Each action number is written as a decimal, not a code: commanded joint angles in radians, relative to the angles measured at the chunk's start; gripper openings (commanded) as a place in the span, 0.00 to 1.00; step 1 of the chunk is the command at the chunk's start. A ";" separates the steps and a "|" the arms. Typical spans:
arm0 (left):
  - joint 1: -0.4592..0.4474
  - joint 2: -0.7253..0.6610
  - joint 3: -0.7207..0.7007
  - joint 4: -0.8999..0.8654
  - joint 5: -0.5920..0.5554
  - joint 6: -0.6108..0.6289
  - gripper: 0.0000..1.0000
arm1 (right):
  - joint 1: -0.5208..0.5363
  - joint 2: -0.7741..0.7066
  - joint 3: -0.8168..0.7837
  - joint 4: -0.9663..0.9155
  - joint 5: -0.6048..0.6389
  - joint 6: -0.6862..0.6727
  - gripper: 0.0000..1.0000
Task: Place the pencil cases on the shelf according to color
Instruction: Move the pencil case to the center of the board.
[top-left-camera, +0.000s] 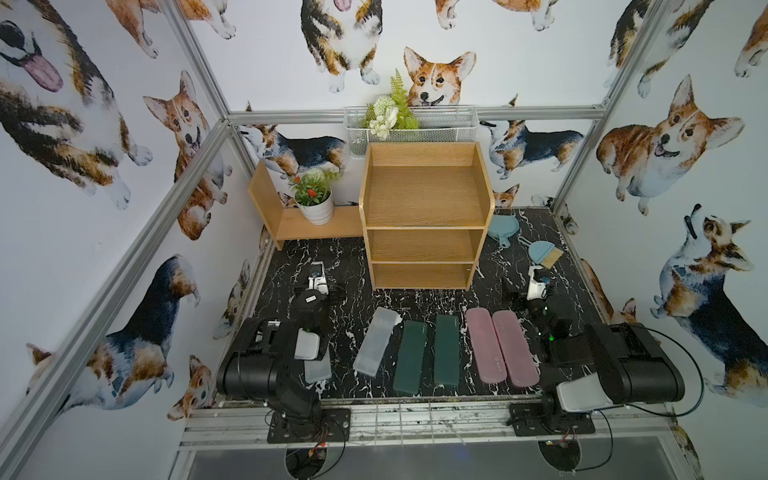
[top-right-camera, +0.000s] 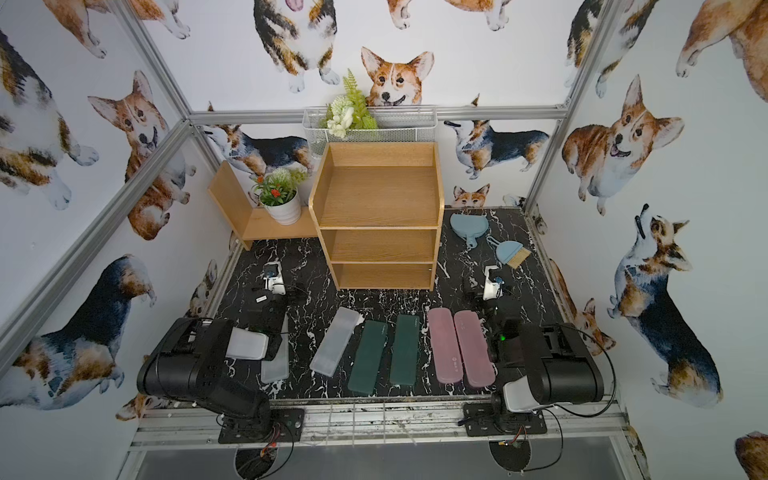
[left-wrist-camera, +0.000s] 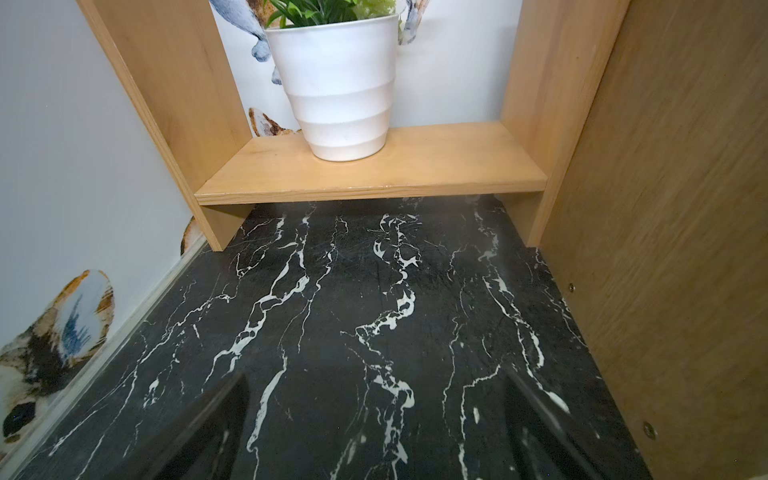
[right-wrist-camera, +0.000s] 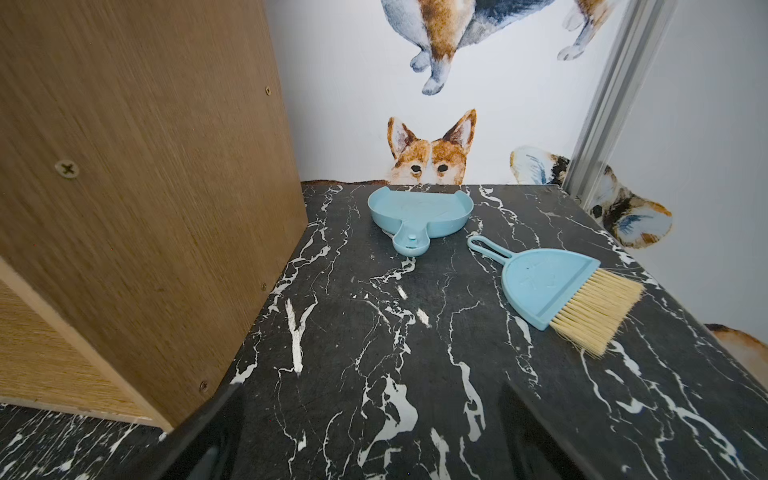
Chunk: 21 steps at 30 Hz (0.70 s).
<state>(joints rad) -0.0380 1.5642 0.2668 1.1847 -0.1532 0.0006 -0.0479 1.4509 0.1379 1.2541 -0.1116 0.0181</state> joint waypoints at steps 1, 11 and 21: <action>0.000 -0.001 0.000 0.012 -0.005 -0.002 1.00 | -0.002 -0.003 -0.001 0.024 -0.010 -0.004 1.00; 0.002 -0.001 0.001 0.009 -0.003 -0.003 0.99 | -0.001 0.000 0.005 0.017 0.015 0.002 1.00; 0.002 0.000 0.002 0.007 -0.003 -0.005 1.00 | -0.001 -0.002 0.008 0.010 0.038 0.014 1.00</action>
<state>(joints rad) -0.0368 1.5642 0.2668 1.1847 -0.1532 -0.0002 -0.0479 1.4509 0.1417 1.2537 -0.0799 0.0216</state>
